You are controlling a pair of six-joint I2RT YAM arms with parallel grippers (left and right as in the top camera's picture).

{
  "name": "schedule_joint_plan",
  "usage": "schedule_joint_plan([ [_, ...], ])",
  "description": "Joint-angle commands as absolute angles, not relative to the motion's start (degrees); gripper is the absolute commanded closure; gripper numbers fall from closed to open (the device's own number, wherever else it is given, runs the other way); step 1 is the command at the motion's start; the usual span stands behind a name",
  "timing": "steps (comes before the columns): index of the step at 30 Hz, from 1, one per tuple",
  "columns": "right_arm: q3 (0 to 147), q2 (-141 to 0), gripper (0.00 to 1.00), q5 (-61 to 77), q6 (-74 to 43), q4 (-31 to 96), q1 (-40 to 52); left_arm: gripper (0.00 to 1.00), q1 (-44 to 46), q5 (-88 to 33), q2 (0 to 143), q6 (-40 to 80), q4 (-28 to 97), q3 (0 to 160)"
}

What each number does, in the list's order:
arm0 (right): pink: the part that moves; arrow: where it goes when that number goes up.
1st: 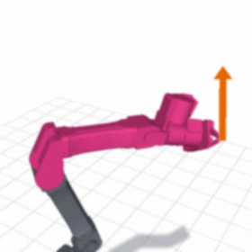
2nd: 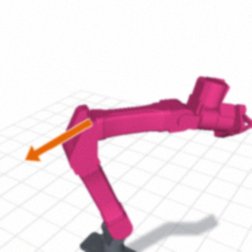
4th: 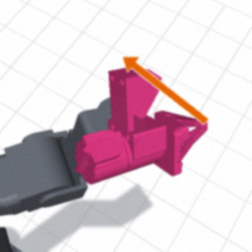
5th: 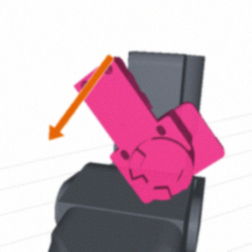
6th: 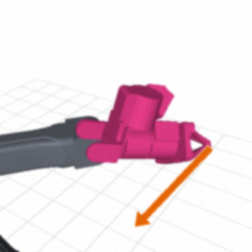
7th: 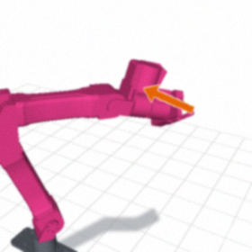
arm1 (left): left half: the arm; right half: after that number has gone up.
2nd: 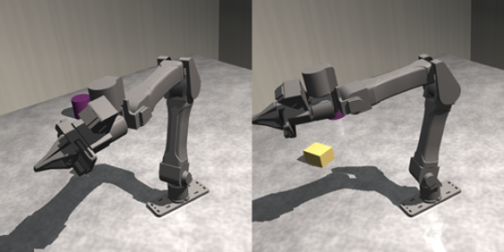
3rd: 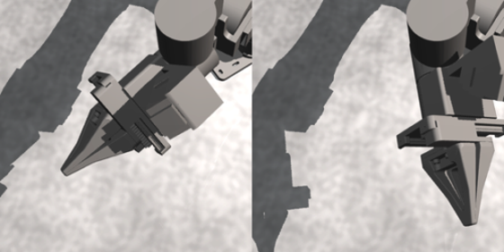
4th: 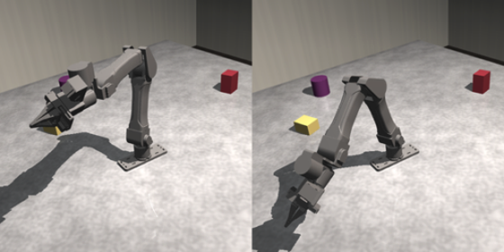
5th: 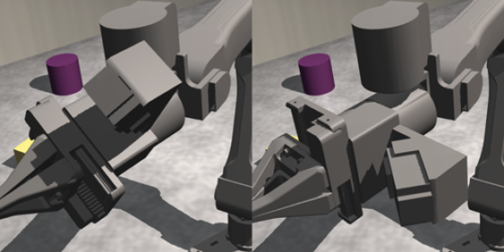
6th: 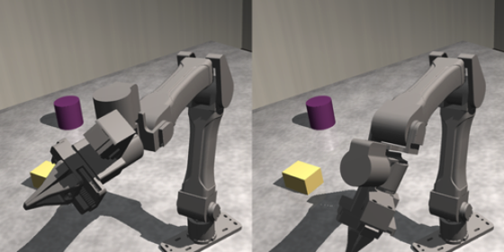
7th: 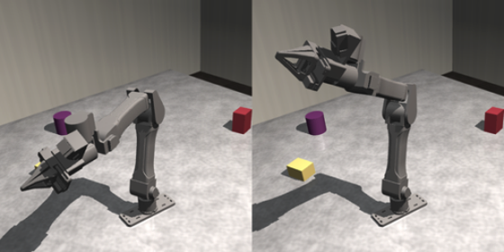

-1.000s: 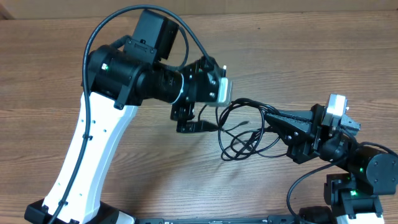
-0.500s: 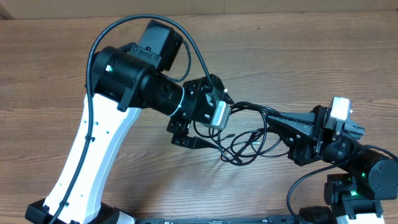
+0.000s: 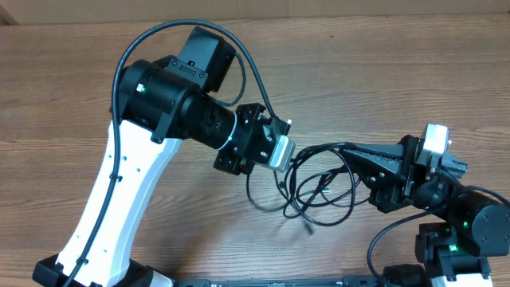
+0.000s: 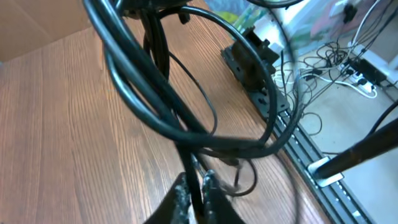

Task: Untangle cables

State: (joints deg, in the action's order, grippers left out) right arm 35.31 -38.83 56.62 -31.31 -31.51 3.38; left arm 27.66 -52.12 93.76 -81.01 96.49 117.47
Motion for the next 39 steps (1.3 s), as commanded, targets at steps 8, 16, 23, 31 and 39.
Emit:
schedule_joint_plan([
  [8,36.8,-38.5,0.96,54.9,-31.7,-27.5,3.1,0.96,27.9,-52.5,92.6,-82.3,96.8,117.4],
  [16,36.8,-40.4,0.84,54.9,-31.5,-18.3,3.1,0.96,27.7,-52.6,92.6,-82.3,96.2,117.4],
  [23,36.8,-43.0,0.66,55.0,-31.5,-16.9,3.1,0.96,27.7,-52.6,92.6,-82.3,96.0,117.4],
  [31,36.8,-45.9,0.73,55.0,-31.5,-13.1,3.1,0.96,27.7,-52.6,92.6,-82.3,95.4,117.4],
  [39,36.8,-46.2,0.96,55.0,-31.5,-14.6,3.1,0.38,27.8,-53.5,92.6,-81.7,96.7,117.4],
])
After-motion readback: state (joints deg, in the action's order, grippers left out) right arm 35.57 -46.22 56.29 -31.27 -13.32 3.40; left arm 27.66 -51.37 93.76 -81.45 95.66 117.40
